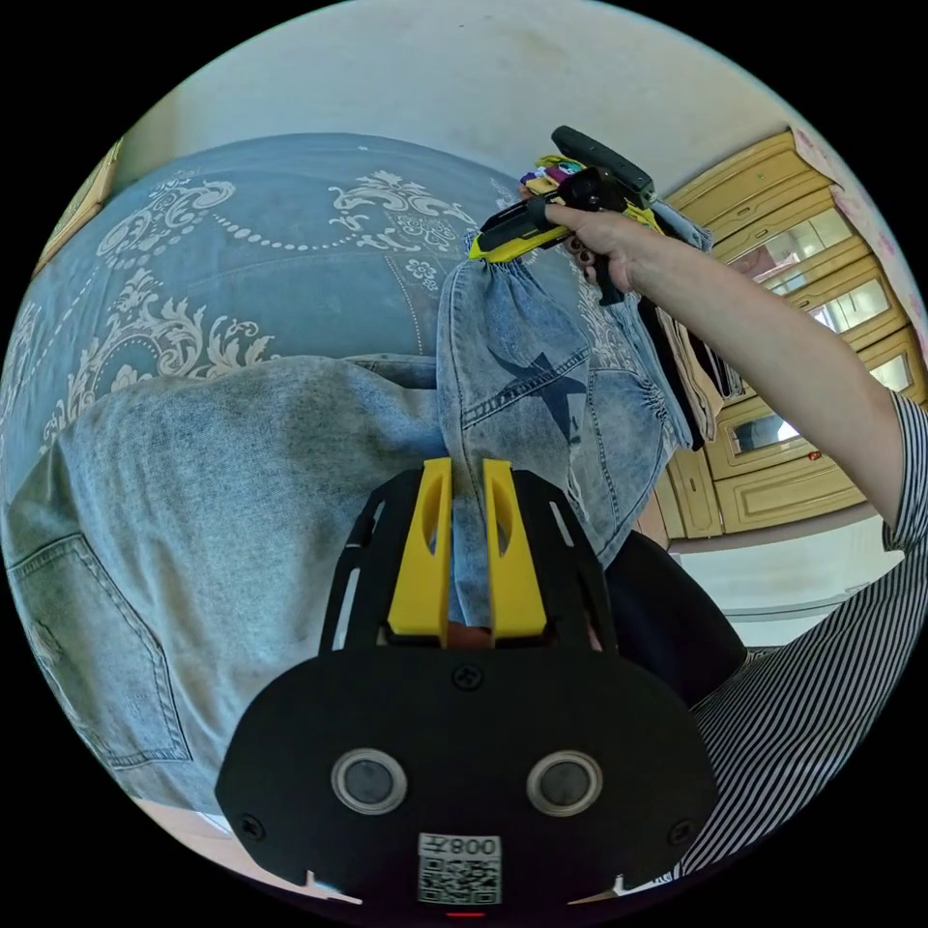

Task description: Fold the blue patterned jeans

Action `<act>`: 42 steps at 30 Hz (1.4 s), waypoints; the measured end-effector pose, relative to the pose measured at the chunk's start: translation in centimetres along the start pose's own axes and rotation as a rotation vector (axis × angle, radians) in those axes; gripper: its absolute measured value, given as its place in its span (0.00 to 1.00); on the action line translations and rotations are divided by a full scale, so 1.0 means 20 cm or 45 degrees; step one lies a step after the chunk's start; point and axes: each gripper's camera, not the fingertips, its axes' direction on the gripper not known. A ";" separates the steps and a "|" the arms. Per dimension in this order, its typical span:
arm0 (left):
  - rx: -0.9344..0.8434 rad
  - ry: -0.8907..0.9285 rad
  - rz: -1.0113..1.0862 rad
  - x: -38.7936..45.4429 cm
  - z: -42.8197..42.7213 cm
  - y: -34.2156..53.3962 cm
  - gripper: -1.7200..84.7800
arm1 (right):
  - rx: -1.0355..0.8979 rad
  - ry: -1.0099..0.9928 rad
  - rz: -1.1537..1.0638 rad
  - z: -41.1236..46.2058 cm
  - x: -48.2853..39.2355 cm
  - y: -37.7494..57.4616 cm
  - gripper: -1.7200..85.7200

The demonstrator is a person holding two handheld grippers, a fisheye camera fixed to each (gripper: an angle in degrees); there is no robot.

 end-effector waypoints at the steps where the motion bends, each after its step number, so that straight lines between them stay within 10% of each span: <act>1: 0.002 0.005 0.003 0.01 0.01 -0.01 0.07 | -0.003 0.000 0.007 -0.01 0.02 0.00 0.11; 10: 0.042 0.046 0.046 0.28 0.05 -0.19 0.03 | -0.041 0.033 -0.041 -0.19 0.26 0.16 0.06; 22: 0.170 0.089 0.330 0.81 -0.03 -0.32 0.03 | 0.437 -0.699 -0.139 -0.88 1.00 0.85 0.05; 42: -0.453 -0.170 0.742 1.70 0.66 -0.45 0.03 | 0.516 -1.086 0.353 -0.48 2.35 2.45 0.05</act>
